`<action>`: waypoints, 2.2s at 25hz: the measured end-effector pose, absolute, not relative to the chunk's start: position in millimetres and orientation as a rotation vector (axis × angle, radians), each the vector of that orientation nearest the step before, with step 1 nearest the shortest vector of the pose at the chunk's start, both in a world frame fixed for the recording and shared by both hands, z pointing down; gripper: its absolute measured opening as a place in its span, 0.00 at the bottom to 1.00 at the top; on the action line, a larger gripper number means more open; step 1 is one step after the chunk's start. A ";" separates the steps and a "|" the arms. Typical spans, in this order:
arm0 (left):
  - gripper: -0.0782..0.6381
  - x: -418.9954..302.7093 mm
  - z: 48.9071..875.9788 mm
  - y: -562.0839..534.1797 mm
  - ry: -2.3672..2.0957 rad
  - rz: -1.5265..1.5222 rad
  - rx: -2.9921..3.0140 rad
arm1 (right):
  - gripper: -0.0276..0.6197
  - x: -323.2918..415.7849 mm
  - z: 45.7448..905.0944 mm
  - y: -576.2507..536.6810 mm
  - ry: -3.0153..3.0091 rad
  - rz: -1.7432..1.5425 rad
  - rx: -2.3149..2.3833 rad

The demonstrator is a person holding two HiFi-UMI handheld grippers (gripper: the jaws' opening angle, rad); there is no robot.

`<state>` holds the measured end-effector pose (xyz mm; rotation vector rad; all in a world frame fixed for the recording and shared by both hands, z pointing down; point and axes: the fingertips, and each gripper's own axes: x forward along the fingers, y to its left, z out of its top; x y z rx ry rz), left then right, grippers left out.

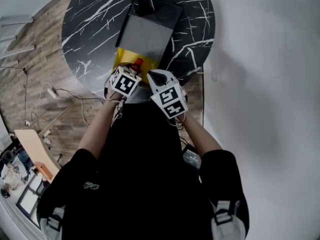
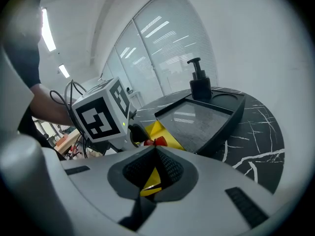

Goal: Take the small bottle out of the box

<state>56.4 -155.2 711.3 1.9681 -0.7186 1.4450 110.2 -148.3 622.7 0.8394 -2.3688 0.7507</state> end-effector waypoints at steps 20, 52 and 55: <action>0.42 8.8 612.7 -157.8 -0.957 1.059 2.202 | 0.04 56.5 576.4 -143.5 -2.402 0.558 0.995; 0.42 -98.4 399.8 -117.8 -1.328 0.398 2.576 | 0.04 9.2 365.6 -115.5 -2.486 -0.013 1.680; 0.42 -103.6 382.0 -118.3 -1.360 0.329 2.599 | 0.04 9.6 342.9 -114.1 -2.496 -0.092 1.703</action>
